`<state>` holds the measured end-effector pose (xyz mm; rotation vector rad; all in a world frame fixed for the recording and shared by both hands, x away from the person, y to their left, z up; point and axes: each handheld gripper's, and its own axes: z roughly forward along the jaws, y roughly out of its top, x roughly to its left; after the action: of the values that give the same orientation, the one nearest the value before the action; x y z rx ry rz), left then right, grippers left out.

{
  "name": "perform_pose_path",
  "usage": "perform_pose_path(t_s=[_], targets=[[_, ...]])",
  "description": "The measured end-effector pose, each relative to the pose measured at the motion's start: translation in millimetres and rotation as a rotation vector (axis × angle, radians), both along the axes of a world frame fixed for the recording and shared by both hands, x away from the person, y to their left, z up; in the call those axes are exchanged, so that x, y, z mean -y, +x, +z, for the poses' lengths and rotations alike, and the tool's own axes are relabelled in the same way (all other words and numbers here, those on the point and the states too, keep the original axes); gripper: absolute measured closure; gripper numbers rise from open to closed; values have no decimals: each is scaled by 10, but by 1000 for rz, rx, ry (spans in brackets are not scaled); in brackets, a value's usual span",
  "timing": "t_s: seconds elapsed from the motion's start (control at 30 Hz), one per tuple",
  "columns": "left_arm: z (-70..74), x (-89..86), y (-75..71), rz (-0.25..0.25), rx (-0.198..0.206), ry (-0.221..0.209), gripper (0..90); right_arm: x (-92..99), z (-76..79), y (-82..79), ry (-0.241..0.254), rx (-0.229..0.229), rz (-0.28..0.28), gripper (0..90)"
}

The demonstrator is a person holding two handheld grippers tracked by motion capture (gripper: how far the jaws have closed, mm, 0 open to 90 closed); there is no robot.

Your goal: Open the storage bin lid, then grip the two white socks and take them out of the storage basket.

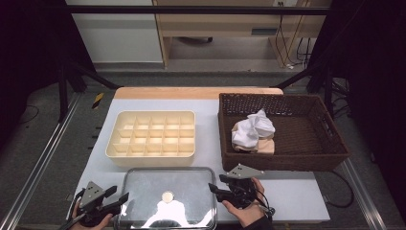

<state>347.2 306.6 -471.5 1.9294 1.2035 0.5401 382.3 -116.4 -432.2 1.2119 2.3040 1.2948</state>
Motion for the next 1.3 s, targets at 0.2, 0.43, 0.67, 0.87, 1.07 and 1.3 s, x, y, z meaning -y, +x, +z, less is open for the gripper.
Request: perform_pose_path(t_s=[0.2, 0.43, 0.67, 0.87, 1.07, 1.3], targets=[[-17, -20, 28, 19, -29, -11, 354, 43, 93, 9, -1, 15, -13, 487], [-23, -18, 30, 40, -33, -11, 302, 149, 206, 24, 16, 43, -25, 486], [-27, -32, 43, 51, -46, -19, 253, 284, 306, 59, 55, 76, -43, 497], [-29, -34, 42, 55, -45, -22, 231, 366, 381, 103, 61, 92, -81, 473], [-26, -44, 38, 56, -51, -27, 226, 414, 496, 160, 60, 102, -107, 461], [-23, -51, 31, 62, -49, -34, 227, 451, 590, 239, 50, 109, -132, 465]])
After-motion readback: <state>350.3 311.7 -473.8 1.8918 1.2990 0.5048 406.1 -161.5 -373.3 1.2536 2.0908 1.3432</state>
